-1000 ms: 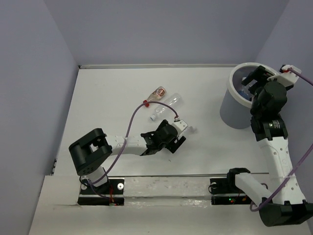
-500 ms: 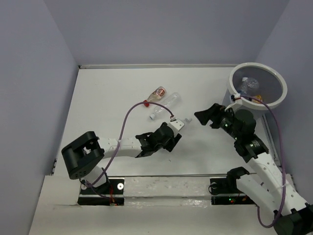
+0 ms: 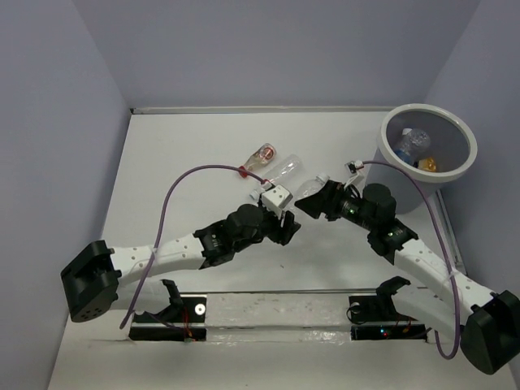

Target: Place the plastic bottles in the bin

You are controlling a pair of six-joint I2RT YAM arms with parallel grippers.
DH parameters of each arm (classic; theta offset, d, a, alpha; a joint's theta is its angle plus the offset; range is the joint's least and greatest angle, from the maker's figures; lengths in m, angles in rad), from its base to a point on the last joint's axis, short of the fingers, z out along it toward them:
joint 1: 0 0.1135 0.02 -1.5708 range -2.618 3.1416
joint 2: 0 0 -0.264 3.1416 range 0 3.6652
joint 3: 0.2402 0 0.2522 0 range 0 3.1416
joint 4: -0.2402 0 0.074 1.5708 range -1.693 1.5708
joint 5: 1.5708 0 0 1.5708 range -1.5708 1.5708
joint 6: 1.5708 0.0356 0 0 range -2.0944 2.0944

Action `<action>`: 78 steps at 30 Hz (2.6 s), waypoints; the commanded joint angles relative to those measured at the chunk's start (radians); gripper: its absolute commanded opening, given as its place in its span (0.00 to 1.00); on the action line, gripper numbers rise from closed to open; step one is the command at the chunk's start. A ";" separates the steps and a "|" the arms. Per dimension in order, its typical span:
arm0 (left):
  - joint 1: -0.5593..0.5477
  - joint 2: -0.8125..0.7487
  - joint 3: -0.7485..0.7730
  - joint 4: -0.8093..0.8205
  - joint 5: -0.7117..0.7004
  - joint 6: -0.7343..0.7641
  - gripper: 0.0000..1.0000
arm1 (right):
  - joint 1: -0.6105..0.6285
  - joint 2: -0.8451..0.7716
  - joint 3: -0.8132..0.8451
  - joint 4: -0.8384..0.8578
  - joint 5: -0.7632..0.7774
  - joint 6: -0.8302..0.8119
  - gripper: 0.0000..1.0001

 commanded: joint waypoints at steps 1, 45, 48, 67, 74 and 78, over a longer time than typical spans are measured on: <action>-0.007 -0.049 0.000 0.079 0.090 0.004 0.62 | 0.008 0.040 0.065 0.158 0.005 0.013 0.94; 0.427 0.181 0.147 -0.108 0.007 -0.033 0.99 | -0.556 0.344 0.800 -0.028 1.131 -0.774 0.65; 0.427 0.210 0.155 -0.105 0.006 -0.016 0.99 | -0.556 0.317 0.794 -0.037 1.120 -0.756 0.89; 0.427 0.565 0.465 -0.180 0.036 0.101 0.99 | -0.527 -0.104 0.415 -0.068 0.084 -0.180 0.93; 0.427 0.685 0.565 -0.235 -0.014 0.127 0.99 | -0.493 -0.179 0.326 -0.100 -0.095 -0.167 0.93; 0.417 0.698 0.550 -0.214 0.030 0.105 0.79 | -0.484 -0.214 0.284 -0.091 -0.130 -0.144 0.93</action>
